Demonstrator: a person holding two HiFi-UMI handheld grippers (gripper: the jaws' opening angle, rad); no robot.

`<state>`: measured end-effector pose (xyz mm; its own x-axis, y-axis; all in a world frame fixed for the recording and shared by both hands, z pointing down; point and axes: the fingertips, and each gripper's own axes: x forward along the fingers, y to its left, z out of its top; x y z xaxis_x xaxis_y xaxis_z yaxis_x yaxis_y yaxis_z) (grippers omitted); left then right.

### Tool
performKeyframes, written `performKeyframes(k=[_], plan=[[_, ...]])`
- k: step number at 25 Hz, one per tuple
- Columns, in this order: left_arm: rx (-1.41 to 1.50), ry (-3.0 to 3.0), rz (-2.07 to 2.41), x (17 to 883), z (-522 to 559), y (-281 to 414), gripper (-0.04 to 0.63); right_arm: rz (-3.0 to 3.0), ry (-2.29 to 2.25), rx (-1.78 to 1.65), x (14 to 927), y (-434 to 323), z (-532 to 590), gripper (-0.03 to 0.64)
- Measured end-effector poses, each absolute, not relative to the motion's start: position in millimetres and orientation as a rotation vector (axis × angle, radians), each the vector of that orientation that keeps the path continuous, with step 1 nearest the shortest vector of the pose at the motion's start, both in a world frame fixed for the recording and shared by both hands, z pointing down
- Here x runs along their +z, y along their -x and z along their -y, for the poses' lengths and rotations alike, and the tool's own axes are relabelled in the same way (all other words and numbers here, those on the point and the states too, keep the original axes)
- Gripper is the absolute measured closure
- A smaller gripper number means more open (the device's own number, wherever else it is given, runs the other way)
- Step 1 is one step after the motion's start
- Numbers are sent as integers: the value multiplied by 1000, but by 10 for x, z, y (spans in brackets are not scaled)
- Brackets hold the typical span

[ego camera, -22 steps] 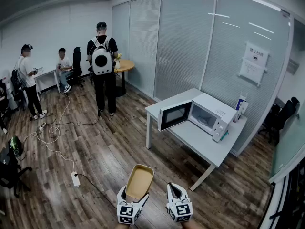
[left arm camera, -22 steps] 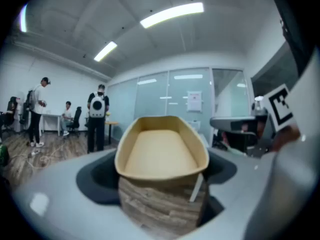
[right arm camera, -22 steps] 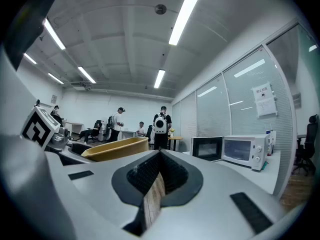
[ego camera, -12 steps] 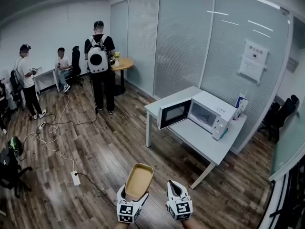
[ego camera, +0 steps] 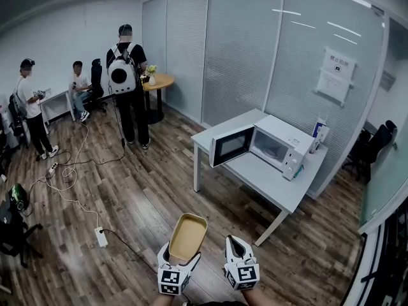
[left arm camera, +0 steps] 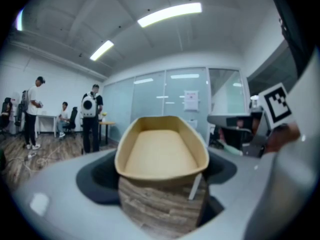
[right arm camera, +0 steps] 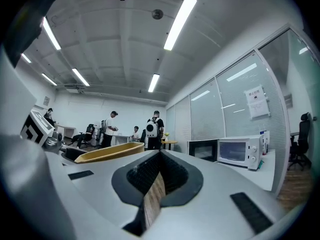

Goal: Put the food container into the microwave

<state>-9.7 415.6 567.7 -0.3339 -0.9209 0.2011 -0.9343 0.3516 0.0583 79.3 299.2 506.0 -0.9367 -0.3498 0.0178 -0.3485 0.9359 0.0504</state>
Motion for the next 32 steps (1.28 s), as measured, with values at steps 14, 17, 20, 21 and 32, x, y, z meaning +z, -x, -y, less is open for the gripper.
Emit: performKeyframes(k=[14, 17, 20, 21, 32], plan=[[113, -1697, 2432, 5481, -3347, 325, 114, 3120, -552, -12, 4942, -644, -2196, 609], [115, -1691, 2439, 5461, -3054, 374, 114, 3119, -557, 3, 4973, -605, -1892, 609], [111, -1681, 2442, 5416, -2781, 408, 114, 3119, -550, -13, 4945, -582, -1614, 609], [114, -1682, 2443, 5402, -2700, 407, 114, 3120, -547, -18, 4935, -584, -1532, 609], [134, -1697, 2416, 5413, -2116, 518, 114, 3086, -565, 16, 5046, -499, -966, 609]])
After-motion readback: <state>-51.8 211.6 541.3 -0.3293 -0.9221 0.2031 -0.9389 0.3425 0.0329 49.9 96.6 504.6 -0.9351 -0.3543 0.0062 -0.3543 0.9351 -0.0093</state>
